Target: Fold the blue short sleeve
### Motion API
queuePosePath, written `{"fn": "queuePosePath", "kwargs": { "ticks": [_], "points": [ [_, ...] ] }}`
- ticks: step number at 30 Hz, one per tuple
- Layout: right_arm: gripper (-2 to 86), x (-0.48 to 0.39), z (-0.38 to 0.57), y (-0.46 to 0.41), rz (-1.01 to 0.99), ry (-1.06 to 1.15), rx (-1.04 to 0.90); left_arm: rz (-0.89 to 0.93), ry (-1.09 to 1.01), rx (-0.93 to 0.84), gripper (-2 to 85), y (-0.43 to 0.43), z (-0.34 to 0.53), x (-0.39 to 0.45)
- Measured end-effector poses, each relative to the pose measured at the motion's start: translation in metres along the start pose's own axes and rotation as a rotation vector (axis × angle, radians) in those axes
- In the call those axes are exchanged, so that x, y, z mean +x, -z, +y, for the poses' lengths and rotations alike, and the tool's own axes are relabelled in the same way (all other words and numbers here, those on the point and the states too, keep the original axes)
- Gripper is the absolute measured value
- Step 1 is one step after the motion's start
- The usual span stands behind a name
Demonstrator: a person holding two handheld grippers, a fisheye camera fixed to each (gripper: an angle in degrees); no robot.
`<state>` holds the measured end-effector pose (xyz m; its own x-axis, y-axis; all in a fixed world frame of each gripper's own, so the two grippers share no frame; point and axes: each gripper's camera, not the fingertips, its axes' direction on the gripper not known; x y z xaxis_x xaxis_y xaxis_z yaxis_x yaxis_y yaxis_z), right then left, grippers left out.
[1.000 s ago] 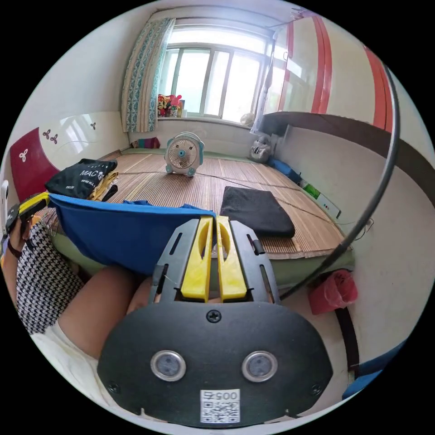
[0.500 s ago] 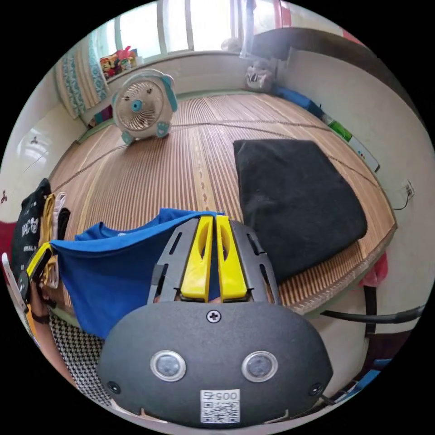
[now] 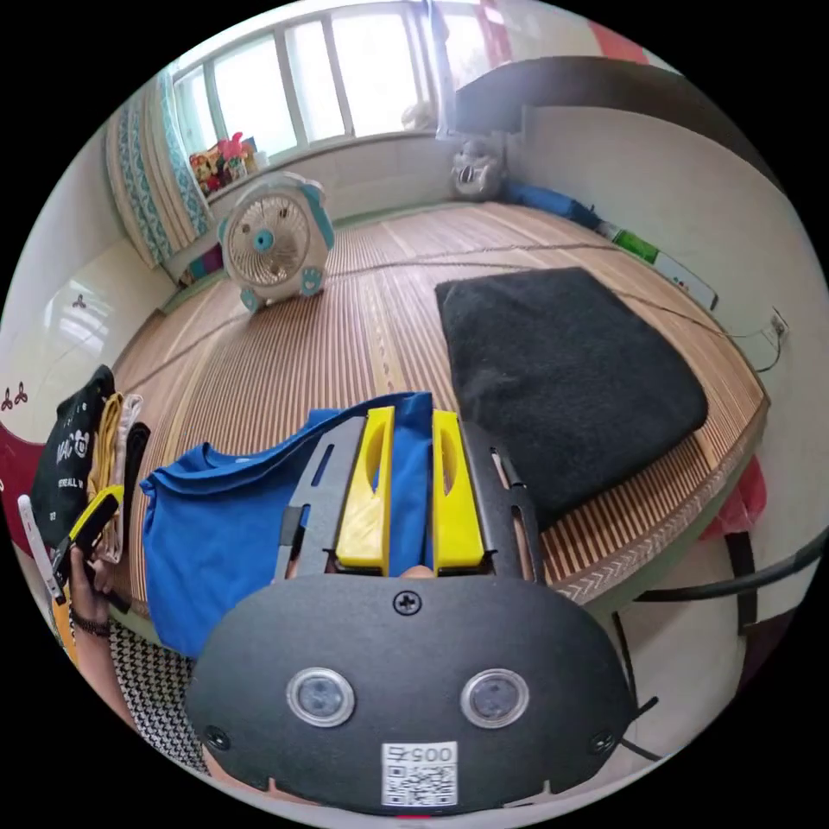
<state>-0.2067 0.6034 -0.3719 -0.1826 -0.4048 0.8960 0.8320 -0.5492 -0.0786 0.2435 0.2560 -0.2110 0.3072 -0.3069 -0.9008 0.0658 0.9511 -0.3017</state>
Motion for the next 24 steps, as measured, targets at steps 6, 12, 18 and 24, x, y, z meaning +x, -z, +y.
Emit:
{"fn": "queuePosePath", "kwargs": {
  "ticks": [6, 12, 18, 24],
  "points": [
    [4.1, 0.003, 0.007, 0.031, -0.101, 0.062, -0.008, 0.090, -0.075, -0.078, 8.3, -0.010, 0.016, 0.028],
    [5.0, -0.015, -0.008, 0.016, -0.134, 0.207, -0.112, 0.127, -0.140, -0.177, 8.2, -0.050, 0.008, 0.052],
    [5.6, -0.042, -0.041, -0.023, -0.239, 0.332, -0.254, 0.128, -0.155, -0.214, 7.2, -0.094, -0.029, 0.060],
    [5.4, -0.072, -0.080, -0.075, -0.237, 0.377, -0.335, 0.111, -0.163, -0.201, 5.5, -0.133, -0.062, 0.074]
  ]
}}
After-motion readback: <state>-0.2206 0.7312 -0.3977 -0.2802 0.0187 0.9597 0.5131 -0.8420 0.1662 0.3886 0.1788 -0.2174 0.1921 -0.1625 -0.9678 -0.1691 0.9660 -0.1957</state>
